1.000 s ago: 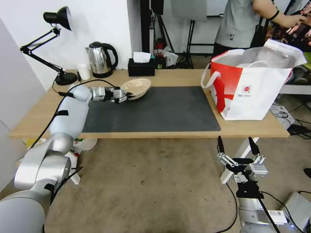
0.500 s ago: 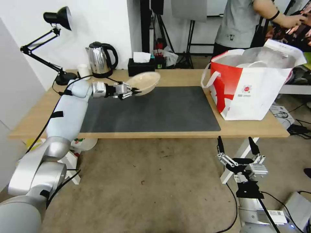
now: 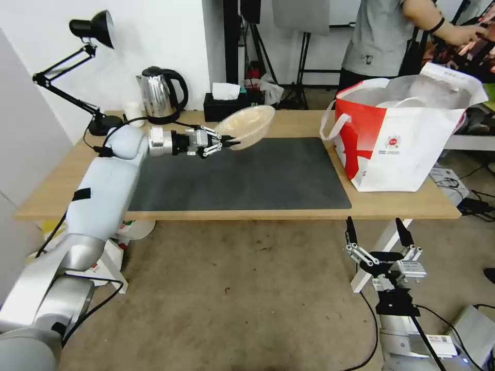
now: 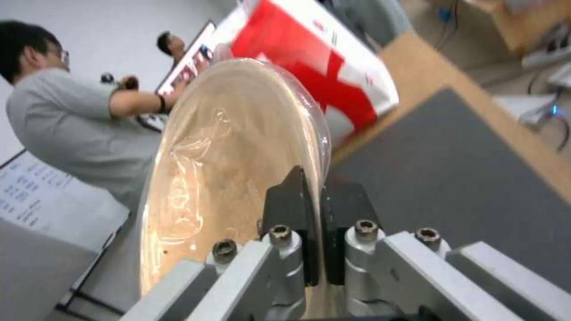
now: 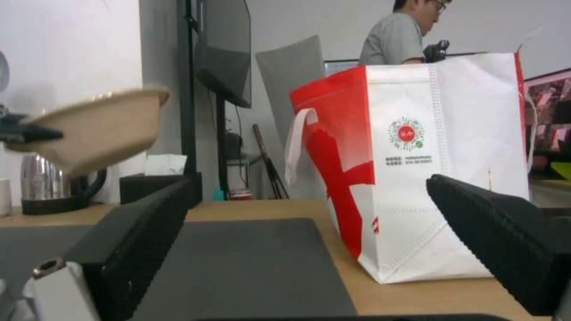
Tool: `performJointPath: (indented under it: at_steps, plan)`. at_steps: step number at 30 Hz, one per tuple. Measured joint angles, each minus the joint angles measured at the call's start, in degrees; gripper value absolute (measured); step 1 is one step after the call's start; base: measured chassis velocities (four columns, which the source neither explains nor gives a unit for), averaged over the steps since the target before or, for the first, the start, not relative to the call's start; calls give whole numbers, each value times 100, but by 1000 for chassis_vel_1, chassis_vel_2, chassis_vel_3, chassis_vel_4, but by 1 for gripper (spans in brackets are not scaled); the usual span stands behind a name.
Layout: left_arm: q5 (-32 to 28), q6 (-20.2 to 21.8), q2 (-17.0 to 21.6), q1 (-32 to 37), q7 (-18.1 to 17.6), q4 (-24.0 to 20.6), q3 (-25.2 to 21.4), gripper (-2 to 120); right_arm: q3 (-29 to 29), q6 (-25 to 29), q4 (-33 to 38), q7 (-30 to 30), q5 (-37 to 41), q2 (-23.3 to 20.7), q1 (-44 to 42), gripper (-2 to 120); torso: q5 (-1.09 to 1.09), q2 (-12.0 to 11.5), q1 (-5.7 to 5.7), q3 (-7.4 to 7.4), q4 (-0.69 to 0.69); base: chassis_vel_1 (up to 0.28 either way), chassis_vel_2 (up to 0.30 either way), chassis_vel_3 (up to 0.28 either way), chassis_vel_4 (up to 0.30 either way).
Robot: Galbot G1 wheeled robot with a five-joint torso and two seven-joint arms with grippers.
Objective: Pick up the trash from the table and place it into the takeout bag.
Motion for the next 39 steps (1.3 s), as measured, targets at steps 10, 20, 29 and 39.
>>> performJointPath:
  at_steps: [10,20,29,39]
  plan:
    - [-201,144,-89,-210,-17,-190,171,1,0,0,0,0,0,0,0,100,1,0,0,1,0,0,0,0,0]
    - [-280,178,-247,-675,-5,-11,448,1,0,0,0,0,0,0,0,100,1,0,0,1,0,0,0,0,0]
    - [-279,201,-402,-1241,37,277,687,1,0,0,0,0,0,0,0,100,0,0,1,1,0,0,0,0,0]
    - [-154,244,-845,-1661,61,538,814,1,0,0,0,0,0,0,0,100,0,0,2,1,0,0,0,0,0]
